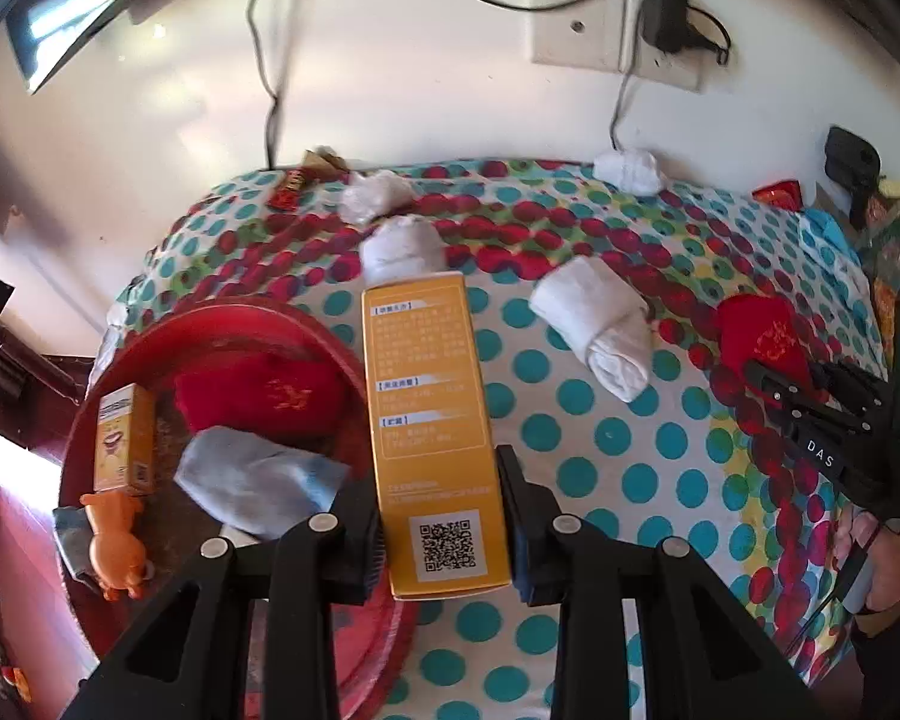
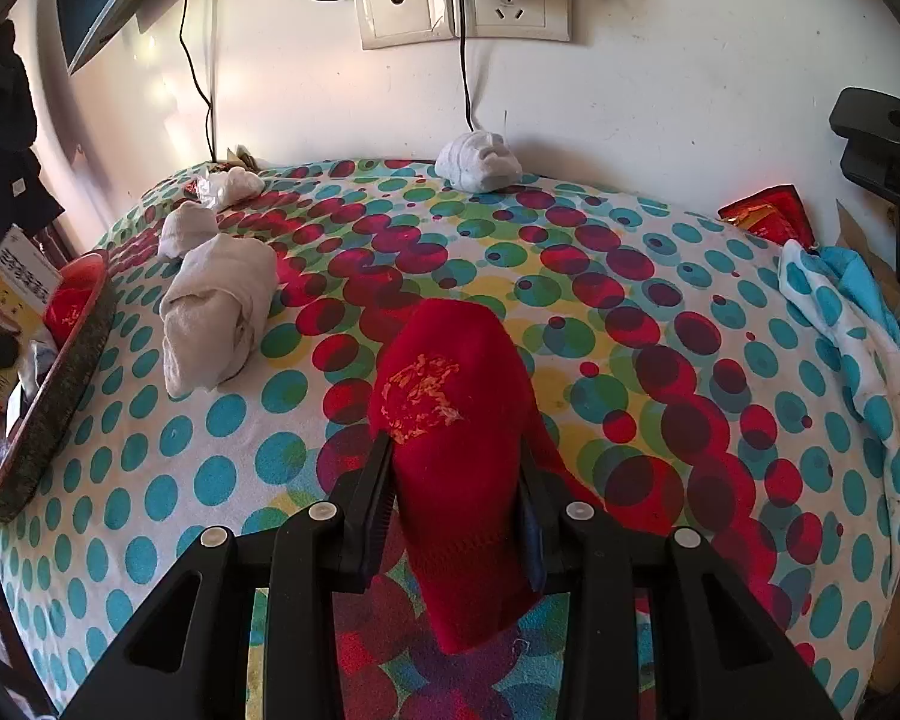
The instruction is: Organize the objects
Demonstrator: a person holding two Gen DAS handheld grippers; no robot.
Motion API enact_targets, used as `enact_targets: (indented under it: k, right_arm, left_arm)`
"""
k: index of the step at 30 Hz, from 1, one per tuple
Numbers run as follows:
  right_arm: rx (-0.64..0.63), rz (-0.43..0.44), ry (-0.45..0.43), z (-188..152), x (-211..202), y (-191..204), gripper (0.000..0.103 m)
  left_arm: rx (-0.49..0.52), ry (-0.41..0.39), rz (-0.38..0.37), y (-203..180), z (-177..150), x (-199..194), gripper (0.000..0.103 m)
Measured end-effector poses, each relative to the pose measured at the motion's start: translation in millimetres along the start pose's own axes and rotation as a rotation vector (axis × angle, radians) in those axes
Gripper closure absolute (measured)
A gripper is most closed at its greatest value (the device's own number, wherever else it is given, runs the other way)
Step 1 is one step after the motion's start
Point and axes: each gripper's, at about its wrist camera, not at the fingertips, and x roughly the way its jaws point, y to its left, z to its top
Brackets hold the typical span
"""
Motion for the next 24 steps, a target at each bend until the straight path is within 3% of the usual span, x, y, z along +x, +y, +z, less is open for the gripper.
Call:
enact_targets:
  k: [15,24]
  right_arm:
    - [-0.017,-0.019,0.004,0,2,2,0.069]
    - [-0.032,-0.037,0.008,0,2,6,0.069]
  left_arm:
    - [-0.080,-0.031,0.112,81,-3,-20,0.071]
    - [-0.161,0.024,0.141,138,-11,1,0.071]
